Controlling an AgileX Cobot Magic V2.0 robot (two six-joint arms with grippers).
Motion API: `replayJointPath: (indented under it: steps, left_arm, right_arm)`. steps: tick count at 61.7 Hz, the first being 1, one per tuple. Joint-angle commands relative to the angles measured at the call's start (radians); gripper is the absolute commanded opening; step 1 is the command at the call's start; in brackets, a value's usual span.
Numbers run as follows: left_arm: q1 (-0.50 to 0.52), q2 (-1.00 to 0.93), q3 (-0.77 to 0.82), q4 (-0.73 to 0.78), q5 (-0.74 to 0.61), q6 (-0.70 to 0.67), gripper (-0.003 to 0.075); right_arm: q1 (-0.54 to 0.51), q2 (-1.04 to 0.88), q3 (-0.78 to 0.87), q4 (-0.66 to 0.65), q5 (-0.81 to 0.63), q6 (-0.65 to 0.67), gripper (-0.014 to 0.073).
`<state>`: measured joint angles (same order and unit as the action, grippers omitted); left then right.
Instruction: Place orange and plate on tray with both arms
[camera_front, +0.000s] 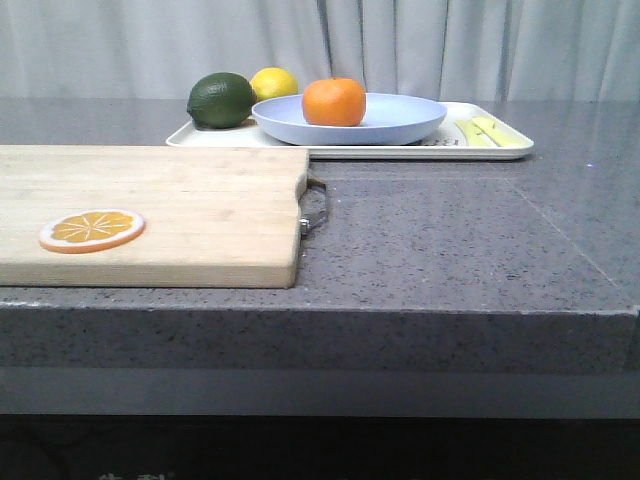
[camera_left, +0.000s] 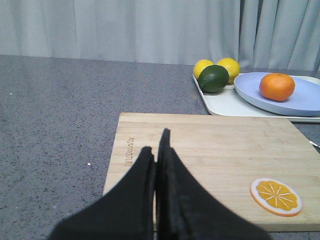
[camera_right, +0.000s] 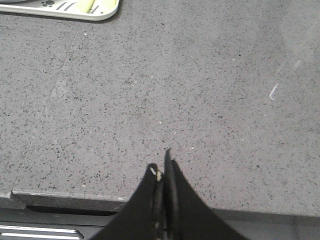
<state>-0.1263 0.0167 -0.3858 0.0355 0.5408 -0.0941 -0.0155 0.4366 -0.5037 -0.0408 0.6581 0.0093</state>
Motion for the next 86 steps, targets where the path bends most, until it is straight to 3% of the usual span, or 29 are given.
replayJointPath:
  steps: [1, 53, 67, 86]
  left_arm:
    - [0.002, 0.014, -0.026, -0.006, -0.084, -0.009, -0.0018]
    - [0.002, 0.014, -0.026, -0.006, -0.084, -0.009, -0.0018]
    - [0.059, -0.045, 0.069, -0.025, -0.095, -0.009, -0.0018]
    - [0.117, -0.043, 0.273, -0.036, -0.306, -0.009, -0.0018]
  right_arm:
    - [-0.001, 0.005, -0.024, -0.002, -0.072, -0.009, -0.0061]
    - [-0.001, 0.005, -0.024, -0.002, -0.072, -0.009, -0.0061]
    - [-0.001, 0.005, -0.024, -0.002, -0.072, -0.009, -0.0061]
    - [-0.001, 0.005, -0.024, -0.002, -0.072, -0.009, -0.0061]
